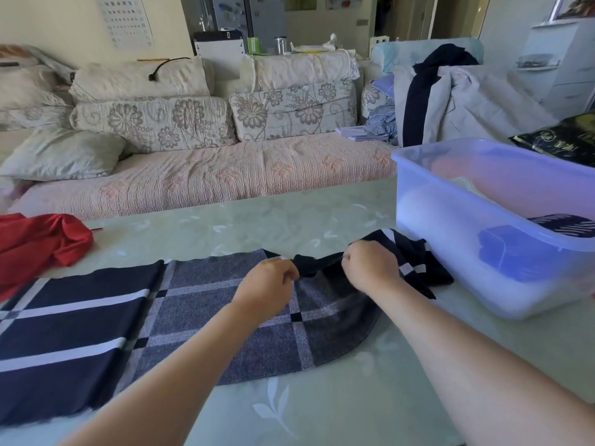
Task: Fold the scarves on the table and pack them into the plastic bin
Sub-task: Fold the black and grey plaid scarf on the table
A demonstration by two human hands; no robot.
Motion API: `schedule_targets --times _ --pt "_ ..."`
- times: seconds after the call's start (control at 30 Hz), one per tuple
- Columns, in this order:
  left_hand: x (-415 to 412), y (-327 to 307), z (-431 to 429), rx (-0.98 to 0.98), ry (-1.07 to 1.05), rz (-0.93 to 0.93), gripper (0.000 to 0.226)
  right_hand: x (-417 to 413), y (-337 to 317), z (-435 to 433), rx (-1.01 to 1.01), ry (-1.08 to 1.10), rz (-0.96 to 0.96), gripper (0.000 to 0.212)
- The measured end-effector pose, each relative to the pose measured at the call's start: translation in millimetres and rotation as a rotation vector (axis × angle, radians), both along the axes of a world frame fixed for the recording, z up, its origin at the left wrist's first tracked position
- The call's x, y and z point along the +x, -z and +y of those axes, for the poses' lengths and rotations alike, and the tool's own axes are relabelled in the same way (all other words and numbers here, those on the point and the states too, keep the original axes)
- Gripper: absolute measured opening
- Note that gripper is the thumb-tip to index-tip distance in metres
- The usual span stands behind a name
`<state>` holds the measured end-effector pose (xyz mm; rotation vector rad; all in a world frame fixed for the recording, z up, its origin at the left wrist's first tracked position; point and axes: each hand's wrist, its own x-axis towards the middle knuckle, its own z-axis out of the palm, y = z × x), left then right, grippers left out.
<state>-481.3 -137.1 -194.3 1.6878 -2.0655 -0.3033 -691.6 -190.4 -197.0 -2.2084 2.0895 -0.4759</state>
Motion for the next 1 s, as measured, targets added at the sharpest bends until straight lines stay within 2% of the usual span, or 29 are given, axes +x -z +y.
schedule_targets --times 0.1,0.17,0.2,0.3,0.37,0.47,0.57,0.63,0.73,0.8,0.93,1.0 --pt "-2 2 -22 0.042 0.009 -0.023 0.028 0 -6 -28 -0.08 0.105 -0.476 0.03" --pt "-8 1 -38 0.064 0.053 -0.023 0.037 2 -17 -38 -0.187 0.132 -0.573 0.026" --pt "-11 1 -47 0.093 0.081 -0.048 0.044 3 -22 -39 -0.172 0.108 -0.564 0.037" --pt "-15 5 -74 0.232 0.07 -0.172 0.061 4 -22 -37 0.007 -0.08 -0.436 0.082" --pt "-14 11 -87 0.285 -0.005 -0.256 0.062 2 -14 -34 0.079 -0.162 -0.313 0.089" --pt "-12 19 -95 0.304 -0.034 -0.313 0.057 -1 -8 -28 0.093 -0.225 -0.124 0.084" --pt "-11 29 -91 0.351 -0.035 -0.404 0.071 -11 5 -24 0.183 -0.281 0.002 0.083" --pt "-11 34 -88 0.373 -0.062 -0.437 0.079 -25 14 -27 0.238 -0.246 0.092 0.083" --pt "-18 38 -80 0.275 -0.078 -0.449 0.082 -49 17 -30 0.268 -0.152 0.257 0.078" --pt "-30 41 -72 0.17 -0.015 -0.445 0.077 -57 13 -27 0.293 -0.125 0.372 0.074" --pt "-53 46 -59 0.208 0.057 -0.423 0.075 -44 -3 -11 0.178 -0.144 0.562 0.062" --pt "-57 45 -57 0.196 0.048 -0.405 0.074 -31 -10 -1 0.077 -0.191 0.472 0.06"
